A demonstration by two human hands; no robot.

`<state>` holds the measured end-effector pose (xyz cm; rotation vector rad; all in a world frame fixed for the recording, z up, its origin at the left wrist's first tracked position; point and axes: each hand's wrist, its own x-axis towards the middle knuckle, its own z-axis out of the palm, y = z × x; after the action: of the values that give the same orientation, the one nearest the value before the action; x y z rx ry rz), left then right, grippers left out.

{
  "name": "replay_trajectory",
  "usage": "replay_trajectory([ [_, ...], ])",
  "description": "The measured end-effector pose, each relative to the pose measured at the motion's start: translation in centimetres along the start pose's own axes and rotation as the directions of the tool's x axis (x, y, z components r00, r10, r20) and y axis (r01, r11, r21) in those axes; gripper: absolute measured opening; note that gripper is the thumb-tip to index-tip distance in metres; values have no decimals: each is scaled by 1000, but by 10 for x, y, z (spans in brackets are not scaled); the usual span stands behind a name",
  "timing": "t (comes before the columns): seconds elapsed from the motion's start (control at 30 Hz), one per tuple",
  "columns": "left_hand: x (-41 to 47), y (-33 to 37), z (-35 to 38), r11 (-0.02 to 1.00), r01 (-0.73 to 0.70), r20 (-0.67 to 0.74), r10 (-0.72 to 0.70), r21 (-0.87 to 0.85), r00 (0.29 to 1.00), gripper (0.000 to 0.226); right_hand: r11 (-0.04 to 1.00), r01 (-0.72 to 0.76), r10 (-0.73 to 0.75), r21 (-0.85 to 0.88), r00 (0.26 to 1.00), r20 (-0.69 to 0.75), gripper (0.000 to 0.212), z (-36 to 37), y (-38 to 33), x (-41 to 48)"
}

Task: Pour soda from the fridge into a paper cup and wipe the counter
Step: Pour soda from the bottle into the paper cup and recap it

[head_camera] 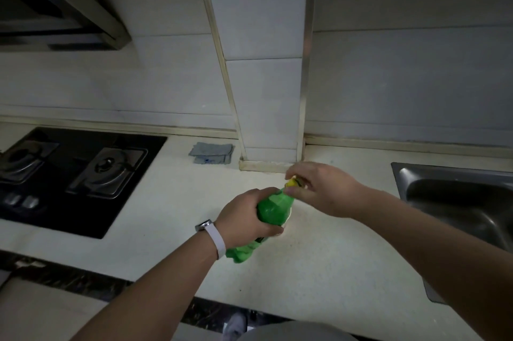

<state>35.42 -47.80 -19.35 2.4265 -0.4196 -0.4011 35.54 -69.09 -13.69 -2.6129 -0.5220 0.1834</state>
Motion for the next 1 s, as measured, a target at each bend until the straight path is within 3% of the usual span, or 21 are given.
replay_trajectory([
  [0.1,-2,0,-3,999,-5,5,5,-46,1000,79,993,90,-93,79,995,38,31,-7,1,-6],
  [0.3,-5,9,-2,999,-6,-35,4,-51,999,78,999,43,-43,1,999,7,27,-10,-4,-8],
  [0.37,-6,10,0,1000,1,-58,0,16,998,77,1000,10,-10,16,1000,-7,26,-5,-6,-9],
  [0.5,-8,13,8,949,23,-210,46,315,977,71,990,-81,90,113,994,-70,24,10,-8,-9],
  [0.6,-10,15,14,934,37,-280,68,355,958,72,969,-144,168,203,980,-109,25,17,-7,-5],
  [0.83,-17,8,8,989,51,-240,-16,142,971,77,966,-36,74,258,987,-140,28,20,-11,-2],
  [1.0,-24,-7,-11,962,56,-292,-137,-268,946,79,863,-35,114,504,986,-126,39,25,-18,3],
])
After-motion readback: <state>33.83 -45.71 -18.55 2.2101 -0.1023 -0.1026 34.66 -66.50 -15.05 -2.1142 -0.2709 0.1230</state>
